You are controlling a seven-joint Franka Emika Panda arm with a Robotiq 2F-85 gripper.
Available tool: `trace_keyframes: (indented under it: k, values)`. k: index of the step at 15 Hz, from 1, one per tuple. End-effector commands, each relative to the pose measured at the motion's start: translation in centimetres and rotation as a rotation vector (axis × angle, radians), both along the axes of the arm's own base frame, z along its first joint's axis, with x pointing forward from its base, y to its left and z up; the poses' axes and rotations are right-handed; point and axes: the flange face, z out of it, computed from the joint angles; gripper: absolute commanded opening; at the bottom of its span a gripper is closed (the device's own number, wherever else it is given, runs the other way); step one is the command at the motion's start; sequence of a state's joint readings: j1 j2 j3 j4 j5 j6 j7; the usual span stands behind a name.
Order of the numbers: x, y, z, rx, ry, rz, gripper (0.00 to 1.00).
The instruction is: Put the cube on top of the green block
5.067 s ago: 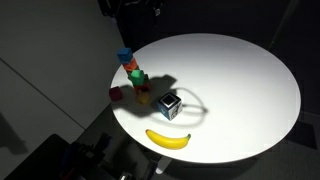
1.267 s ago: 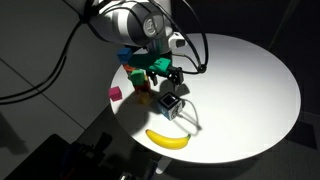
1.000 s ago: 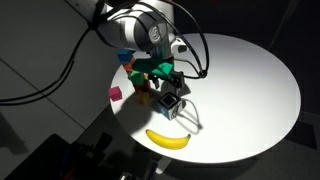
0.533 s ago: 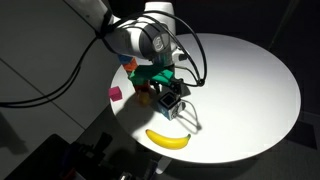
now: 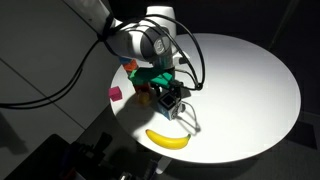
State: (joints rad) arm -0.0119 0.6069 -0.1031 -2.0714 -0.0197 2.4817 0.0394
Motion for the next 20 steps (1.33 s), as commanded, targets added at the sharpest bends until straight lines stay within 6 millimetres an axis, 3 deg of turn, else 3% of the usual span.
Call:
trace_keyframes:
  k: [1, 14, 15, 16, 20]
  values:
    - [0.3, -0.4, 0.1, -0.029, 0.016, -0.016, 1.0]
    - [0.1, -0.6, -1.3, -0.037, 0.005, 0.013, 1.0]
    - [0.2, -0.5, -1.3, -0.041, 0.005, 0.019, 0.75]
    - [0.3, -0.4, -1.3, -0.045, 0.006, 0.026, 0.73]
    - [0.7, 0.6, -0.2, -0.05, 0.002, 0.074, 0.42]
